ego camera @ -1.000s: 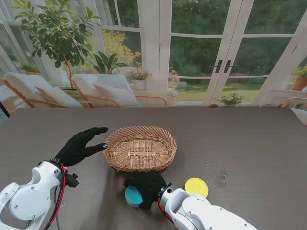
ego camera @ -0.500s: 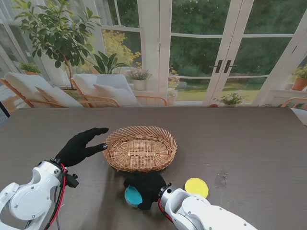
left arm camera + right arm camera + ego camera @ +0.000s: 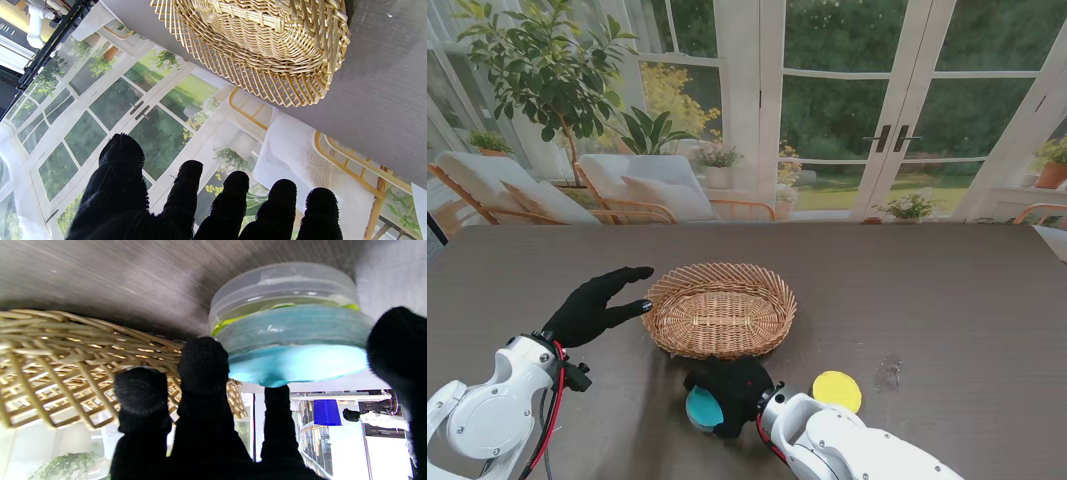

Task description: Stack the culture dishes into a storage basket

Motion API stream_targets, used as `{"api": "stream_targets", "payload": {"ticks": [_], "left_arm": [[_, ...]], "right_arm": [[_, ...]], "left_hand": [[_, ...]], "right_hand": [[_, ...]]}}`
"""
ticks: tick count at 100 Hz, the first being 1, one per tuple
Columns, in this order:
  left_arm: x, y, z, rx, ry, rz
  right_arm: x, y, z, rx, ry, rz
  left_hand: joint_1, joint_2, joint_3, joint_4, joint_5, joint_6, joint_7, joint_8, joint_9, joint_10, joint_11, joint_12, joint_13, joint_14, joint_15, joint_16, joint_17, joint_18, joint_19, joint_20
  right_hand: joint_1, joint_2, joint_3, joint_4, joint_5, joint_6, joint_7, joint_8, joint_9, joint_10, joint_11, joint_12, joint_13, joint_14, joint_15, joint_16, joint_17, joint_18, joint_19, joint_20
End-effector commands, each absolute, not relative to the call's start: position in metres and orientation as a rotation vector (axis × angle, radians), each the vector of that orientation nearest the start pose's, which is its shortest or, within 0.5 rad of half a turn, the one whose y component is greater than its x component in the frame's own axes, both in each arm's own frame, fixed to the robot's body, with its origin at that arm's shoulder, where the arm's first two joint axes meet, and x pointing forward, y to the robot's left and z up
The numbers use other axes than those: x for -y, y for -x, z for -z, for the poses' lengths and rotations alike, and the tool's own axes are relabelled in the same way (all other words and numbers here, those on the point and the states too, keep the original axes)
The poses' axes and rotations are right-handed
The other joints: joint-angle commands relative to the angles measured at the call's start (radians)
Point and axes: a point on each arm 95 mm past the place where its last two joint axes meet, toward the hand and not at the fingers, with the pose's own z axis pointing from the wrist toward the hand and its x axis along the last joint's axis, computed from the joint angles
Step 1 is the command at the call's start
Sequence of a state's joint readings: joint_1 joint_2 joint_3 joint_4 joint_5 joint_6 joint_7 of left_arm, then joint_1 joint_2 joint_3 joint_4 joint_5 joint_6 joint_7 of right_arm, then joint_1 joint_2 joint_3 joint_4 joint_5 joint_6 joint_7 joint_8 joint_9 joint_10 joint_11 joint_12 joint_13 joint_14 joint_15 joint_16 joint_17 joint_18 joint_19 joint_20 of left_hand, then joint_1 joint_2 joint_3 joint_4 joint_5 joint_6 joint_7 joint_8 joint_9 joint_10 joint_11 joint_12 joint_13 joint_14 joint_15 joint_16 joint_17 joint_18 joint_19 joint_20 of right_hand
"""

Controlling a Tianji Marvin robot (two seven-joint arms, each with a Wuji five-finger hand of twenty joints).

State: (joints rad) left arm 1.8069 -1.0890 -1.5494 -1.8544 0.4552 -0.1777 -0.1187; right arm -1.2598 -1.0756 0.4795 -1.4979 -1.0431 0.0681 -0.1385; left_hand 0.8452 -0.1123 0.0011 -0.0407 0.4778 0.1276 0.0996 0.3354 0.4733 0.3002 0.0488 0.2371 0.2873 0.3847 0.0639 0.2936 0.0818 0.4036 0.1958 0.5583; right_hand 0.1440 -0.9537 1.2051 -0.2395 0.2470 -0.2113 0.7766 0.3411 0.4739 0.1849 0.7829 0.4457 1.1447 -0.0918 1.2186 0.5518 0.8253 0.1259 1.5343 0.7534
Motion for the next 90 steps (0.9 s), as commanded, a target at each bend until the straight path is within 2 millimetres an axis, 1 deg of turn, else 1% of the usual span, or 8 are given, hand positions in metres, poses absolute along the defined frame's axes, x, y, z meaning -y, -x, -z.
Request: {"api": "stream_targets", "payload": {"ticks": [1, 13, 32, 49, 70, 90], "left_arm": [[-0.059, -0.358, 0.264, -1.196, 1.575, 1.913], [-0.059, -0.358, 0.264, -1.196, 1.576, 1.912], [-0.059, -0.358, 0.264, -1.199, 1.580, 1.910], [-0.059, -0.358, 0.264, -1.197, 1.578, 1.911], [-0.059, -0.358, 0.265, -1.202, 1.579, 1.910], [-0.058, -0.359, 0.265, -1.204, 1.578, 1.913]], "right_arm": [[-0.173, -0.336, 0.381, -1.996, -0.738, -1.616], [-0.172, -0.336, 0.381, -1.995, -0.739, -1.616], [-0.172, -0.336, 0.381, -2.000, -0.737, -1.610], [-0.170, -0.336, 0.378, -1.988, -0.745, -1.613], [-0.164, -0.334, 0.370, -1.958, -0.762, -1.631], [-0.163, -0.334, 0.367, -1.955, -0.761, -1.640]], "left_hand": [[0.033, 0.058, -0.017, 0.031, 0.014, -0.009, -0.003, -0.003, 0.015, 0.009, -0.002, 0.006, -0.010, 0.011, -0.006, -0.001, -0.002, 0.018, -0.022, 0.003], [0.033, 0.060, -0.017, 0.031, 0.017, -0.012, -0.001, -0.002, 0.014, 0.009, -0.002, 0.006, -0.010, 0.011, -0.006, -0.002, -0.001, 0.019, -0.022, 0.002], [0.033, 0.060, -0.018, 0.031, 0.016, -0.010, -0.002, -0.002, 0.013, 0.010, -0.003, 0.005, -0.010, 0.010, -0.006, -0.002, -0.001, 0.018, -0.022, 0.002], [0.033, 0.060, -0.017, 0.031, 0.017, -0.011, -0.002, -0.002, 0.013, 0.010, -0.002, 0.005, -0.010, 0.011, -0.006, -0.002, -0.001, 0.019, -0.022, 0.002], [0.032, 0.060, -0.018, 0.031, 0.016, -0.012, -0.002, -0.002, 0.013, 0.007, -0.003, 0.005, -0.010, 0.010, -0.006, -0.002, -0.001, 0.019, -0.022, 0.001], [0.033, 0.060, -0.018, 0.031, 0.018, -0.012, -0.001, -0.002, 0.013, 0.009, -0.002, 0.005, -0.009, 0.010, -0.006, -0.001, -0.001, 0.019, -0.022, 0.001]], "right_hand": [[-0.026, 0.007, 0.013, 0.012, -0.051, -0.015, -0.006, -0.022, -0.038, -0.004, 0.013, -0.008, -0.003, -0.009, 0.015, -0.013, -0.008, -0.025, 0.041, -0.029], [-0.020, 0.002, 0.015, 0.012, -0.079, -0.002, -0.017, -0.035, -0.037, -0.005, 0.014, -0.009, -0.003, -0.009, 0.015, -0.014, -0.010, -0.024, 0.041, -0.029], [-0.013, -0.008, 0.020, 0.013, -0.102, 0.000, -0.022, -0.055, -0.035, -0.010, 0.013, -0.010, -0.005, -0.006, 0.014, -0.015, -0.012, -0.021, 0.040, -0.028], [-0.024, 0.002, 0.017, 0.012, -0.102, 0.000, -0.018, -0.066, -0.043, -0.009, 0.012, -0.011, -0.008, -0.006, 0.011, -0.016, -0.016, -0.019, 0.037, -0.029], [-0.039, 0.027, 0.007, 0.011, -0.096, 0.003, -0.012, -0.077, -0.046, -0.006, 0.003, -0.017, -0.011, -0.001, 0.010, -0.016, -0.021, -0.016, 0.035, -0.028], [-0.040, 0.031, 0.002, 0.012, -0.089, 0.003, -0.009, -0.083, -0.046, -0.005, -0.001, -0.021, -0.015, 0.003, 0.008, -0.017, -0.024, -0.014, 0.033, -0.027]]}}
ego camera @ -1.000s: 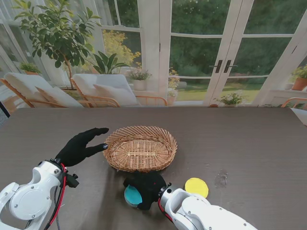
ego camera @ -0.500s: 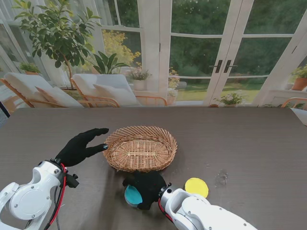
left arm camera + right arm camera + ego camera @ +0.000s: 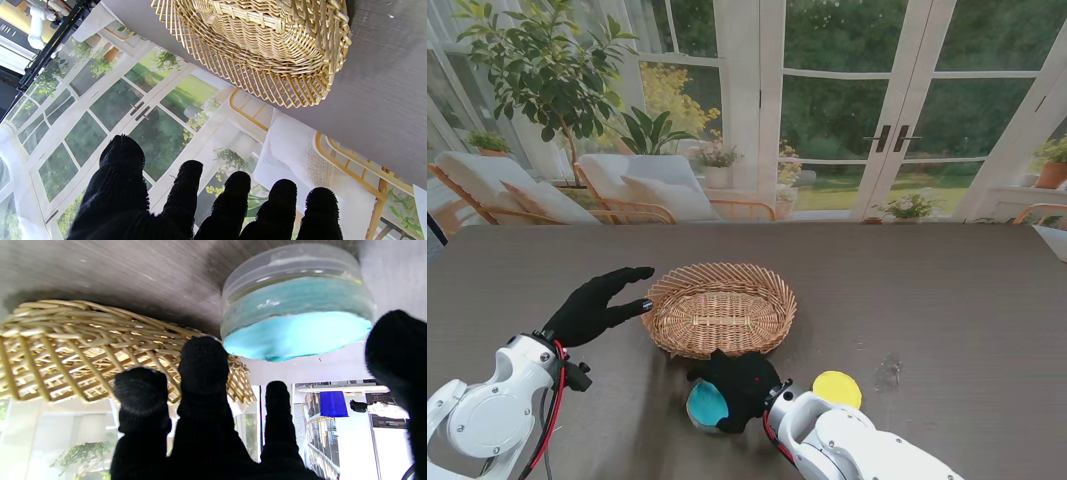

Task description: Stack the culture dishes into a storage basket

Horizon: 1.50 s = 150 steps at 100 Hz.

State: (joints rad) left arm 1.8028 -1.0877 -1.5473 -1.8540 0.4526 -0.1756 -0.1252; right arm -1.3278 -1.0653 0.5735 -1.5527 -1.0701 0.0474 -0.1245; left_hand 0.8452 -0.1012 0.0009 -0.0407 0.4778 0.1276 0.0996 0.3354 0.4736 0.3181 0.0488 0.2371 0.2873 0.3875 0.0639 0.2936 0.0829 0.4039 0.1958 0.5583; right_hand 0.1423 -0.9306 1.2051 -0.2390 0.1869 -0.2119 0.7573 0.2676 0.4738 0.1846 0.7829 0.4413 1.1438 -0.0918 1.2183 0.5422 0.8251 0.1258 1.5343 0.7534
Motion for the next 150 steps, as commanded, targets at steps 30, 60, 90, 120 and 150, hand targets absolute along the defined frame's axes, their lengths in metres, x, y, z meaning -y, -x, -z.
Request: {"api": "stream_targets", "payload": {"ticks": [30, 60, 90, 120, 150], "left_arm": [[-0.058, -0.359, 0.265, -1.203, 1.577, 1.914], [-0.058, -0.359, 0.265, -1.201, 1.570, 1.917], [-0.058, -0.359, 0.265, -1.196, 1.565, 1.921], [-0.058, -0.359, 0.265, -1.199, 1.566, 1.921], [-0.057, -0.359, 0.266, -1.202, 1.573, 1.917]], "right_arm": [[-0.151, -0.332, 0.355, -1.897, -0.811, -1.660], [-0.133, -0.328, 0.333, -1.810, -0.889, -1.702], [-0.102, -0.334, 0.313, -1.723, -0.959, -1.655], [-0.058, -0.344, 0.302, -1.635, -1.032, -1.527], [-0.025, -0.345, 0.305, -1.634, -1.091, -1.419]], "left_hand": [[0.032, 0.049, -0.018, 0.031, 0.016, -0.011, -0.002, -0.002, 0.013, -0.009, -0.003, 0.005, -0.011, 0.007, -0.006, -0.002, -0.003, 0.017, -0.022, 0.001], [0.033, 0.049, -0.017, 0.031, 0.017, -0.010, -0.002, -0.002, 0.013, -0.009, -0.002, 0.005, -0.011, 0.008, -0.006, -0.001, -0.004, 0.018, -0.022, 0.001], [0.033, 0.047, -0.018, 0.031, 0.018, -0.009, -0.002, -0.002, 0.012, -0.010, -0.003, 0.005, -0.011, 0.005, -0.006, -0.002, -0.004, 0.017, -0.022, 0.002], [0.032, 0.048, -0.018, 0.031, 0.017, -0.010, -0.002, -0.003, 0.014, -0.012, -0.002, 0.005, -0.014, 0.006, -0.007, -0.002, -0.007, 0.016, -0.024, 0.001], [0.033, 0.048, -0.017, 0.031, 0.018, -0.007, -0.002, -0.002, 0.014, -0.009, -0.002, 0.005, -0.014, 0.006, -0.007, -0.002, -0.008, 0.014, -0.023, 0.002]], "right_hand": [[-0.042, 0.075, -0.034, 0.019, -0.024, 0.005, 0.016, -0.020, -0.052, -0.011, -0.010, -0.026, -0.046, 0.024, -0.011, -0.010, -0.062, -0.003, 0.008, -0.027], [-0.035, 0.149, -0.089, 0.032, 0.016, 0.008, 0.022, -0.015, -0.007, -0.030, -0.024, -0.034, -0.062, 0.063, -0.050, -0.017, -0.086, 0.023, -0.017, -0.026], [-0.028, 0.181, -0.127, 0.043, 0.062, 0.008, 0.013, 0.010, 0.007, -0.046, -0.080, -0.059, -0.192, 0.202, -0.433, -0.069, -0.232, 0.153, -0.296, -0.130], [-0.023, 0.271, -0.203, 0.058, 0.080, 0.037, -0.023, 0.013, -0.053, -0.042, -0.228, -0.142, -0.480, 0.343, -0.981, -0.279, -0.514, 0.217, -0.738, -0.363], [0.001, 0.330, -0.279, 0.080, 0.065, 0.043, -0.049, 0.003, -0.053, -0.045, -0.286, -0.164, -0.517, 0.349, -1.027, -0.321, -0.536, 0.204, -0.827, -0.424]]}}
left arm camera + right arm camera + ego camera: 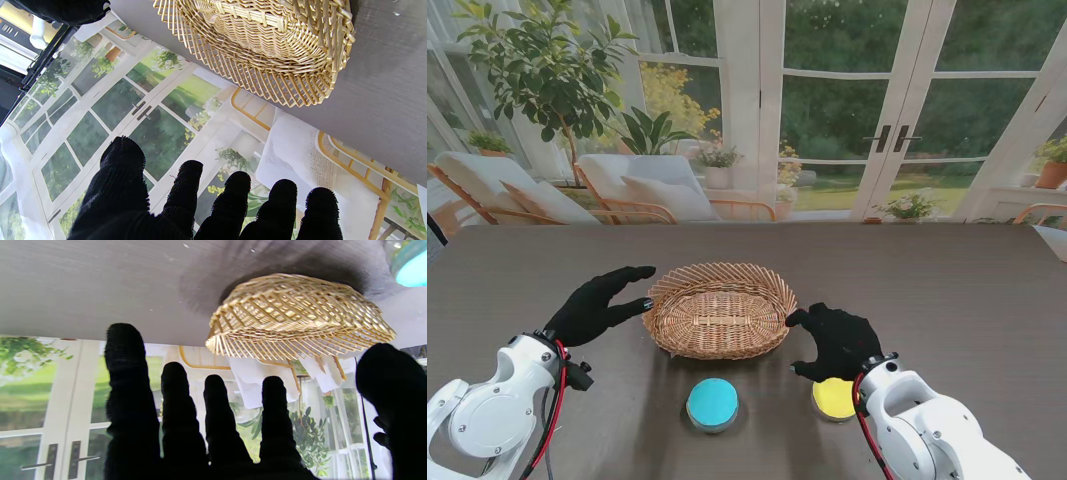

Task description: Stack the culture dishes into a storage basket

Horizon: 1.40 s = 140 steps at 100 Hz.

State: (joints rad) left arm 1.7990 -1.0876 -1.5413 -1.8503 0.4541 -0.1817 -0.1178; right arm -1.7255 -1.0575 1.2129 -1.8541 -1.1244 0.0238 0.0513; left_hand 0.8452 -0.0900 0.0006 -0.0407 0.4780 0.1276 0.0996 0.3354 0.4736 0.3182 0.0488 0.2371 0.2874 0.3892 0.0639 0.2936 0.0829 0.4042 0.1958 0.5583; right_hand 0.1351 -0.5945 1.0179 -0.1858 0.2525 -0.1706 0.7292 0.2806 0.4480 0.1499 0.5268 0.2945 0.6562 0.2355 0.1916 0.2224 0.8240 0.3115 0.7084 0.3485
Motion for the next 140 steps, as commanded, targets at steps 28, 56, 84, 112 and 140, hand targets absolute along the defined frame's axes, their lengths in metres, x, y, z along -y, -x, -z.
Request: {"api": "stream_targets", "payload": {"ticks": [28, 56, 84, 112, 140], "left_arm": [[-0.056, -0.360, 0.266, -1.205, 1.580, 1.918], [-0.056, -0.360, 0.266, -1.205, 1.586, 1.916], [-0.056, -0.360, 0.266, -1.204, 1.587, 1.915], [-0.057, -0.360, 0.266, -1.205, 1.589, 1.916], [-0.057, -0.359, 0.266, -1.207, 1.589, 1.919]], "right_arm": [[-0.003, -0.341, 0.318, -1.659, -1.127, -1.303], [0.005, -0.339, 0.331, -1.688, -1.150, -1.230], [0.007, -0.340, 0.346, -1.738, -1.175, -1.169], [0.004, -0.340, 0.356, -1.760, -1.162, -1.128], [0.000, -0.338, 0.367, -1.784, -1.142, -1.102]], "left_hand": [[0.033, 0.037, -0.017, 0.031, 0.018, -0.008, -0.001, -0.002, 0.014, -0.010, -0.002, 0.005, -0.015, 0.004, -0.007, -0.002, -0.007, 0.015, -0.023, 0.002], [0.034, 0.037, -0.017, 0.031, 0.018, -0.008, -0.002, -0.002, 0.014, -0.010, -0.002, 0.006, -0.014, 0.005, -0.007, -0.002, -0.007, 0.015, -0.023, 0.002], [0.033, 0.038, -0.017, 0.031, 0.019, -0.008, -0.001, -0.002, 0.015, -0.009, -0.002, 0.006, -0.013, 0.003, -0.006, -0.002, -0.006, 0.015, -0.022, 0.003], [0.034, 0.037, -0.017, 0.031, 0.022, -0.009, 0.000, -0.002, 0.015, -0.009, -0.002, 0.006, -0.013, 0.005, -0.006, -0.002, -0.004, 0.015, -0.021, 0.003], [0.034, 0.039, -0.017, 0.031, 0.020, -0.008, -0.001, -0.002, 0.014, -0.009, -0.002, 0.006, -0.012, 0.006, -0.006, -0.001, -0.002, 0.016, -0.021, 0.004]], "right_hand": [[-0.031, -0.208, 0.061, -0.016, -0.017, -0.028, -0.050, 0.001, -0.031, -0.002, -0.021, -0.011, 0.023, 0.045, 0.114, 0.098, -0.496, 0.044, 0.155, 0.110], [-0.029, -0.174, 0.039, -0.013, -0.002, -0.013, -0.056, 0.021, -0.034, -0.001, -0.029, -0.016, -0.011, 0.054, 0.028, 0.042, -0.529, 0.073, 0.007, 0.036], [-0.010, -0.319, 0.116, -0.027, -0.030, -0.057, -0.086, 0.047, -0.044, 0.005, 0.039, 0.014, 0.073, 0.021, 0.254, 0.201, -0.472, 0.044, 0.177, 0.178], [0.029, -0.439, 0.178, -0.030, -0.035, -0.088, -0.104, 0.132, -0.062, 0.019, 0.118, 0.095, 0.106, -0.040, 0.594, 0.370, -0.443, 0.021, 0.353, 0.305], [0.035, -0.488, 0.200, -0.033, -0.080, -0.083, -0.127, 0.152, -0.062, 0.024, 0.144, 0.119, 0.112, -0.064, 0.671, 0.402, -0.441, 0.015, 0.388, 0.334]]}}
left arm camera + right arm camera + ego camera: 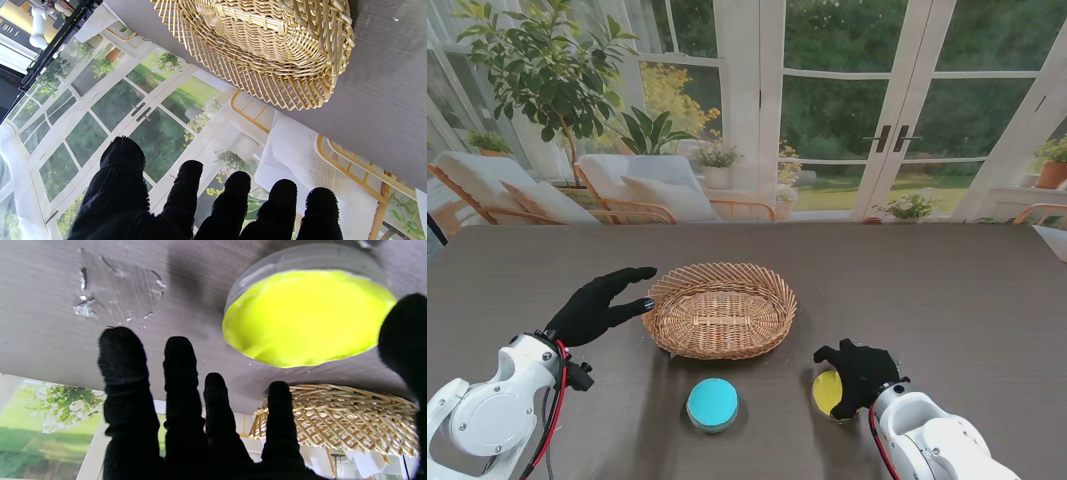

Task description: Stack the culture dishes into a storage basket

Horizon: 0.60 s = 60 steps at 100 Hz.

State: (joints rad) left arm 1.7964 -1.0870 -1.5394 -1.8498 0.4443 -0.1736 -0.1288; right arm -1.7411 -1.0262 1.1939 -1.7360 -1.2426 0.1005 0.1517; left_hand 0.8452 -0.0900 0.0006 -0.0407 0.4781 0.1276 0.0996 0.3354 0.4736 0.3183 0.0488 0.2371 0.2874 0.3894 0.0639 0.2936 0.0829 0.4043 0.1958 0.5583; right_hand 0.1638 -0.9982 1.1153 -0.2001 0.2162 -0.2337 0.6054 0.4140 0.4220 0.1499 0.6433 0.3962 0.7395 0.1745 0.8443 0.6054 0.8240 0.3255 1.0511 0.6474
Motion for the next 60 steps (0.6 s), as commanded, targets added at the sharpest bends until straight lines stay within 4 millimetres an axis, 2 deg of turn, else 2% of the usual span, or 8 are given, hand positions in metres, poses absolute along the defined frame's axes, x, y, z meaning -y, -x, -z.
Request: {"api": "stream_targets", "payload": {"ticks": [1, 42, 60], "left_arm": [[-0.057, -0.359, 0.266, -1.207, 1.589, 1.919], [-0.056, -0.360, 0.266, -1.212, 1.590, 1.921], [-0.056, -0.360, 0.266, -1.213, 1.591, 1.920]], "right_arm": [[0.000, -0.338, 0.367, -1.785, -1.143, -1.101], [-0.004, -0.342, 0.383, -1.785, -1.116, -1.051], [-0.005, -0.341, 0.388, -1.806, -1.114, -1.044]], "left_hand": [[0.034, 0.038, -0.017, 0.031, 0.018, -0.008, -0.001, -0.002, 0.014, -0.010, -0.002, 0.006, -0.012, 0.005, -0.006, -0.001, -0.002, 0.016, -0.021, 0.004], [0.034, 0.038, -0.017, 0.031, 0.021, -0.008, -0.001, -0.002, 0.017, -0.007, -0.001, 0.006, -0.009, 0.007, -0.005, 0.000, 0.002, 0.018, -0.019, 0.005], [0.036, 0.038, -0.017, 0.031, 0.026, -0.006, 0.001, -0.001, 0.015, -0.007, -0.002, 0.006, -0.008, 0.007, -0.005, 0.000, 0.002, 0.019, -0.018, 0.005]], "right_hand": [[0.009, -0.087, 0.104, -0.019, -0.045, -0.020, -0.004, 0.020, -0.036, 0.026, 0.029, 0.018, 0.029, -0.003, 0.019, 0.019, -0.441, 0.001, 0.045, 0.036], [0.026, -0.075, 0.111, -0.015, -0.055, -0.012, 0.042, 0.089, -0.015, 0.045, 0.060, 0.027, 0.055, -0.007, 0.034, 0.021, -0.415, -0.001, 0.073, 0.045], [0.018, -0.068, 0.108, -0.014, -0.063, -0.012, 0.047, 0.095, -0.019, 0.045, 0.057, 0.024, 0.053, 0.001, 0.019, 0.013, -0.419, -0.001, 0.072, 0.042]]}}
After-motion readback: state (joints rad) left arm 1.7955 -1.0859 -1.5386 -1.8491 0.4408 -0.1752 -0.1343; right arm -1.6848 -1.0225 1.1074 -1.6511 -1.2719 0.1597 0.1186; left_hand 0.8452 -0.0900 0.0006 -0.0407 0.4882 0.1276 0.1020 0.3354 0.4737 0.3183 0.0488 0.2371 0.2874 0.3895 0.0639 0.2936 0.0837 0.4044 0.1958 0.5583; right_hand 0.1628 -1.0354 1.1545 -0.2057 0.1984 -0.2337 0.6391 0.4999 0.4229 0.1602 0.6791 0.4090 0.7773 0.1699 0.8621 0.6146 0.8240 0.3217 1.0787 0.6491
